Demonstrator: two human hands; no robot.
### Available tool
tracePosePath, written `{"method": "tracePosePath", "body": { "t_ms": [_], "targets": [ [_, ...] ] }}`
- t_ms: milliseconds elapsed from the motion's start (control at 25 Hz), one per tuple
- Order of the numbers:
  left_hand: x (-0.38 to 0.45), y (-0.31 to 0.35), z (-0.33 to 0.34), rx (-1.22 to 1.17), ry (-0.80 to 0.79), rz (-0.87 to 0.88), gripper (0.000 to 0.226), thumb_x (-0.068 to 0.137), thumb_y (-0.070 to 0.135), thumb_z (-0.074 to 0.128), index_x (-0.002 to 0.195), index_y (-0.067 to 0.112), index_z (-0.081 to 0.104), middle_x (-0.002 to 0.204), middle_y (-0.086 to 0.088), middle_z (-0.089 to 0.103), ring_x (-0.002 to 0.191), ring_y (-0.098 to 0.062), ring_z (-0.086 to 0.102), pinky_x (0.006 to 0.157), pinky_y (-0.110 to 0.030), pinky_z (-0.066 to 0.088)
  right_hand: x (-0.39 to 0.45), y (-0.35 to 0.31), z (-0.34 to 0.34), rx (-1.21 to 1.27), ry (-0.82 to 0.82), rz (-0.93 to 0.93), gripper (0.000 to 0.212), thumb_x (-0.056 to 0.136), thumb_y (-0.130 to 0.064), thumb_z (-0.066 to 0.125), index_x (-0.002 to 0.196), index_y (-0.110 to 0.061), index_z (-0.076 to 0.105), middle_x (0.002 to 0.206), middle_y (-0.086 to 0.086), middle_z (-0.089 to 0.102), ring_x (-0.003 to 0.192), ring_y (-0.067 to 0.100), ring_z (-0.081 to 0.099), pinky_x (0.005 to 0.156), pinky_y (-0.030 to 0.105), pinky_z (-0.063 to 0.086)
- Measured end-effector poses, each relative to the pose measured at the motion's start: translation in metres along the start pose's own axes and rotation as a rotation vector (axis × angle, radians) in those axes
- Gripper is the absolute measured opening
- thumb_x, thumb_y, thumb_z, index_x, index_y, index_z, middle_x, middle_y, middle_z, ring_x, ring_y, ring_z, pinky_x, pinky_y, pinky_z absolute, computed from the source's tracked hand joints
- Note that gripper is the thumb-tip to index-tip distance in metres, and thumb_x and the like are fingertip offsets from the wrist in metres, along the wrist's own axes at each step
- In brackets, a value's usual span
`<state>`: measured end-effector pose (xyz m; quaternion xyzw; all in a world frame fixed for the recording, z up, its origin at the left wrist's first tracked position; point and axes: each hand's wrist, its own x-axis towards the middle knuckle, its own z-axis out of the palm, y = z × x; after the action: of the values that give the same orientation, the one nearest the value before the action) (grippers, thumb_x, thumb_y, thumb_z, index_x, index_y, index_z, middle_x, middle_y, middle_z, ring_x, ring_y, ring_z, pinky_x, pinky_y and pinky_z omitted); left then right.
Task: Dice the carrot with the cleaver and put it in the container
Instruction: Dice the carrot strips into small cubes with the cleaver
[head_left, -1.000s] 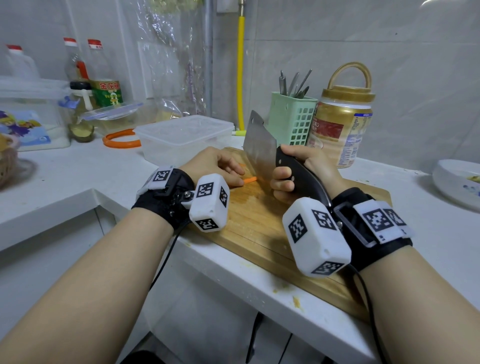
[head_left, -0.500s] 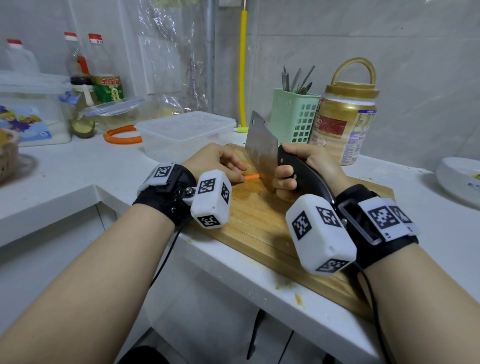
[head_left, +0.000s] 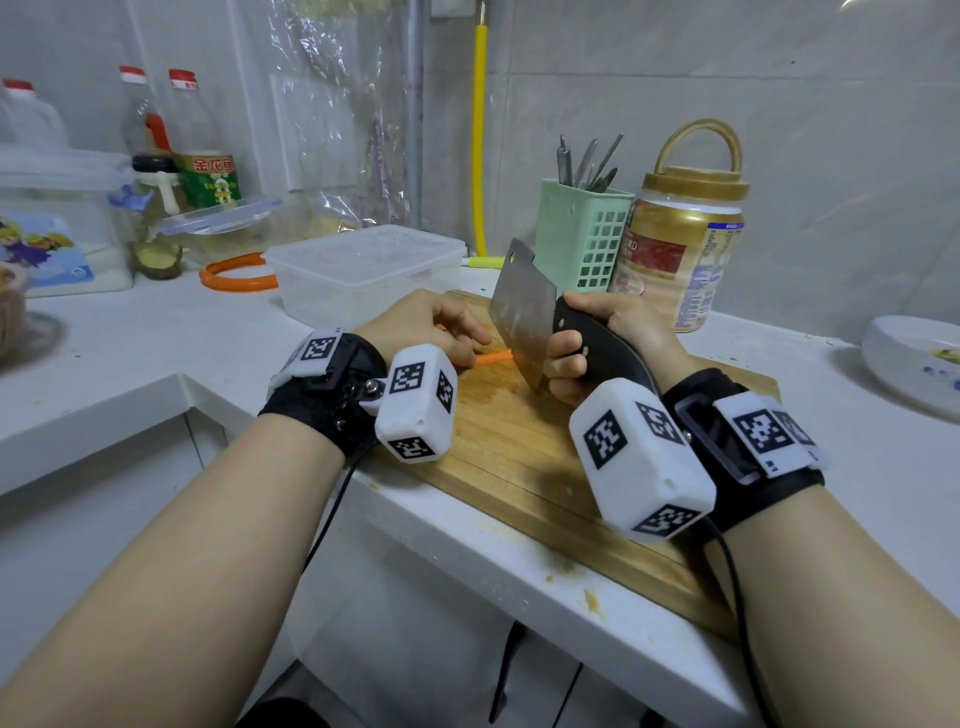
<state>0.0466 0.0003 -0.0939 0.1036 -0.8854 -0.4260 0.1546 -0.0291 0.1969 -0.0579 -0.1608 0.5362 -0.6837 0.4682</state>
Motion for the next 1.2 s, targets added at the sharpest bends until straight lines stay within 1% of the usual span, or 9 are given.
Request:
{"method": "tracePosePath", "body": {
  "t_ms": [200, 320, 400, 480, 560, 680, 800, 1000, 1200],
  "targets": [
    [0.001, -0.002, -0.002, 0.014, -0.053, -0.059, 0.017, 0.080, -0.009, 0.068, 0.095, 0.001, 0.069, 0.050, 0.012, 0.057, 0.050, 0.005, 0.056, 0.056, -0.013, 0.045, 0.003, 0.002, -0.003, -0.011, 0.030, -0.031, 0.025, 0.099, -0.032, 0.036, 0.083, -0.012, 0.038, 0.047, -0.001, 0.041, 0.034, 0.013, 0.037, 0.045, 0.016, 0.026],
    [-0.001, -0.001, 0.000, -0.036, -0.034, -0.037, 0.019, 0.078, -0.008, 0.072, 0.096, -0.005, 0.068, 0.066, -0.006, 0.055, 0.052, 0.006, 0.056, 0.057, -0.008, 0.043, 0.002, 0.002, -0.004, 0.019, 0.026, -0.060, 0.026, 0.099, -0.032, 0.037, 0.081, -0.012, 0.037, 0.047, -0.001, 0.041, 0.035, 0.013, 0.037, 0.046, 0.019, 0.027],
    [-0.001, -0.002, 0.002, -0.037, -0.013, -0.021, 0.022, 0.077, -0.006, 0.075, 0.098, -0.010, 0.068, 0.068, -0.007, 0.057, 0.067, 0.019, 0.060, 0.058, -0.002, 0.040, 0.000, 0.002, -0.004, 0.012, 0.022, -0.080, 0.029, 0.098, -0.033, 0.038, 0.078, -0.013, 0.037, 0.047, -0.001, 0.041, 0.035, 0.013, 0.037, 0.050, 0.023, 0.025],
    [0.000, -0.002, 0.002, -0.033, -0.009, -0.014, 0.022, 0.077, -0.003, 0.076, 0.097, -0.009, 0.070, 0.067, 0.006, 0.067, 0.084, 0.024, 0.052, 0.059, -0.001, 0.040, 0.000, 0.002, -0.003, 0.012, 0.008, -0.094, 0.030, 0.098, -0.033, 0.037, 0.077, -0.013, 0.038, 0.047, -0.001, 0.040, 0.035, 0.013, 0.036, 0.052, 0.025, 0.024],
    [0.002, -0.004, 0.002, -0.023, -0.014, -0.008, 0.019, 0.077, 0.001, 0.078, 0.095, -0.004, 0.073, 0.073, 0.009, 0.070, 0.090, 0.011, 0.064, 0.068, -0.004, 0.043, -0.001, 0.001, -0.002, -0.010, -0.015, -0.093, 0.031, 0.099, -0.034, 0.035, 0.075, -0.013, 0.040, 0.047, -0.001, 0.040, 0.036, 0.013, 0.036, 0.050, 0.024, 0.026],
    [0.006, -0.010, 0.001, 0.024, 0.017, -0.001, 0.016, 0.076, 0.011, 0.081, 0.091, 0.008, 0.077, 0.098, -0.010, 0.074, 0.108, -0.020, 0.065, 0.093, -0.026, 0.049, 0.001, 0.002, -0.002, -0.045, -0.034, -0.068, 0.032, 0.099, -0.034, 0.034, 0.074, -0.014, 0.039, 0.047, -0.002, 0.039, 0.036, 0.013, 0.035, 0.047, 0.021, 0.026],
    [0.007, -0.012, 0.000, 0.016, 0.000, 0.000, 0.015, 0.076, 0.012, 0.081, 0.090, 0.010, 0.078, 0.107, -0.011, 0.073, 0.112, -0.023, 0.064, 0.104, -0.038, 0.047, 0.001, 0.003, -0.001, -0.067, -0.023, -0.055, 0.030, 0.099, -0.034, 0.034, 0.077, -0.014, 0.039, 0.047, -0.002, 0.039, 0.036, 0.013, 0.036, 0.048, 0.023, 0.024],
    [0.004, -0.008, 0.001, 0.037, 0.018, -0.002, 0.014, 0.078, 0.011, 0.080, 0.092, 0.009, 0.077, 0.097, -0.008, 0.073, 0.091, -0.013, 0.065, 0.086, -0.025, 0.049, 0.001, 0.002, -0.001, -0.081, -0.002, -0.045, 0.027, 0.099, -0.032, 0.036, 0.079, -0.014, 0.040, 0.046, 0.000, 0.039, 0.035, 0.014, 0.036, 0.054, 0.026, 0.019],
    [0.005, -0.006, 0.000, 0.056, -0.009, -0.021, 0.013, 0.081, 0.005, 0.074, 0.094, 0.008, 0.076, 0.076, 0.001, 0.067, 0.064, 0.001, 0.060, 0.059, -0.011, 0.047, 0.001, 0.001, 0.000, -0.138, 0.014, -0.005, 0.026, 0.099, -0.031, 0.037, 0.080, -0.014, 0.041, 0.046, 0.000, 0.039, 0.034, 0.014, 0.035, 0.044, 0.019, 0.025]
  ]
}}
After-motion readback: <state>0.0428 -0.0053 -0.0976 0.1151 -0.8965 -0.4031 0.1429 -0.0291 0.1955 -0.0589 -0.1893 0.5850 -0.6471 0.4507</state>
